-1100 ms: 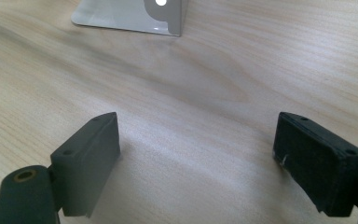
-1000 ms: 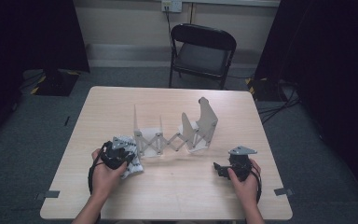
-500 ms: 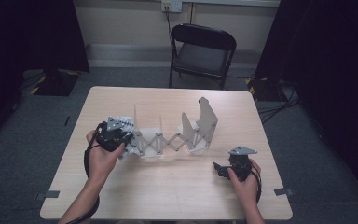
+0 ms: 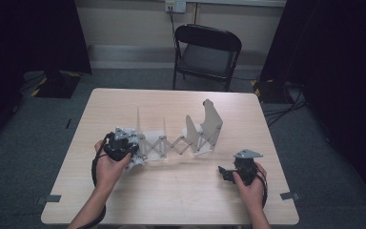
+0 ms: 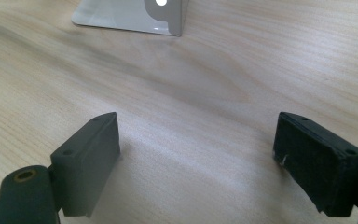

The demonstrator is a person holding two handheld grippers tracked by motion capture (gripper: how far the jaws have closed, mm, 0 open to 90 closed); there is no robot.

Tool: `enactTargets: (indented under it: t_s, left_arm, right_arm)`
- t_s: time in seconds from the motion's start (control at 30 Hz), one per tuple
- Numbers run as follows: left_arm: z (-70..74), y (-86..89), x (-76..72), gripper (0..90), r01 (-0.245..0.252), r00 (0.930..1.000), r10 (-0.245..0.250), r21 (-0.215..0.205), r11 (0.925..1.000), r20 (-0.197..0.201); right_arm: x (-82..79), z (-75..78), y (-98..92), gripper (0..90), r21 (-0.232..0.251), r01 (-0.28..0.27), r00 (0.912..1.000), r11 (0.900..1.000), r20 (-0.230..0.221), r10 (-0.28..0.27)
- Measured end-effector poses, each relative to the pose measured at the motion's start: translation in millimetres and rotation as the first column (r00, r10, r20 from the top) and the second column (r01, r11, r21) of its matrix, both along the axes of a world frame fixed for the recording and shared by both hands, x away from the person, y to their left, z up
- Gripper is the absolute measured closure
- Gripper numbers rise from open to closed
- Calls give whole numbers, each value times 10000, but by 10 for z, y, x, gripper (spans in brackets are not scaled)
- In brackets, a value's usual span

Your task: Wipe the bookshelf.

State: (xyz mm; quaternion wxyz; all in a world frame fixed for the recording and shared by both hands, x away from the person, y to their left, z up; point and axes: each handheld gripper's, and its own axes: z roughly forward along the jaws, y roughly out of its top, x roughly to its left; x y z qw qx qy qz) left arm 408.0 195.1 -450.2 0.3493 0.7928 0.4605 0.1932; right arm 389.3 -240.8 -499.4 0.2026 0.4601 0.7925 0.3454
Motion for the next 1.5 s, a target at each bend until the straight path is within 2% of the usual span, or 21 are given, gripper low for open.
enactTargets:
  t_s: [0.2, 0.3, 0.4, 0.47, 0.6, 0.73, 0.83, 0.87, 0.93, 0.97, 1.03, 1.13, 1.17, 1.27, 1.4, 1.5]
  left_arm:
    - [-228, -2, -12, 760, -115, 9996, 113, -72, 9999, -269]
    - [-271, -4, -28, 760, -199, 9995, 192, -266, 9994, -255]
    - [-283, -8, -48, 761, -167, 9996, 161, -241, 9996, -246]
    - [-275, 4, -53, 761, -74, 9995, 69, -157, 9998, -311]
    - [-273, 20, -62, 748, -72, 9992, 63, -246, 9997, -389]
    - [-244, 42, -81, 638, -99, 9993, 89, -284, 9995, -356]
    - [-195, 75, -100, 658, -218, 9995, 210, -331, 9992, -249]
    - [-133, 113, -113, 653, -295, 9995, 292, -331, 9990, -93]
    - [-67, 155, -121, 609, -352, 9993, 355, -273, 9990, 90]
    - [-49, 162, -124, 597, -504, 9986, 511, -435, 9978, 144]
    - [-29, 205, -123, 562, -548, 9983, 553, -251, 9982, 193]
    - [-94, 243, -128, 552, -633, 9980, 633, -100, 9979, 5]
    - [-137, 242, -135, 546, -693, 9976, 692, -179, 9974, -72]
    - [-290, 244, -151, 529, -756, 9967, 754, -61, 9971, -288]
    - [-377, 256, -140, 508, -766, 9963, 743, -562, 9955, -423]
    - [-395, 285, -129, 511, -667, 9966, 628, -746, 9950, -535]
  right_arm:
    - [0, 0, 0, 139, 3, -1, 10000, 10000, -3, 1]
    - [0, 0, -1, 139, 0, -13, 10000, 10000, -4, 13]
    - [2, 0, -2, 139, 8, -34, 10000, 10000, -7, 34]
    - [3, 0, -2, 139, 6, -39, 10000, 10000, -4, 39]
    - [3, 1, -3, 139, -2, -48, 10000, 10000, -6, 48]
    - [2, 1, -2, 139, -1, -52, 10000, 10000, -8, 52]
    - [3, 1, -3, 139, -1, -56, 10000, 10000, -6, 56]
    - [2, 1, -2, 138, 2, -54, 10000, 10000, -7, 54]
    - [2, 0, -3, 139, 1, -54, 10000, 10000, -6, 54]
    - [2, 1, -2, 139, 3, -51, 10000, 10000, -9, 51]
    - [3, 1, -2, 139, 0, -54, 10000, 10000, -4, 54]
    - [2, 1, -2, 139, -3, -53, 10000, 10000, -5, 53]
    - [2, 1, -2, 139, 0, -52, 10000, 10000, -7, 52]
    - [2, 1, -2, 139, 3, -51, 10000, 10000, -10, 51]
    - [3, 1, -3, 139, -2, -55, 10000, 10000, -7, 55]
    - [3, 1, -3, 139, 0, -59, 10000, 10000, -5, 59]
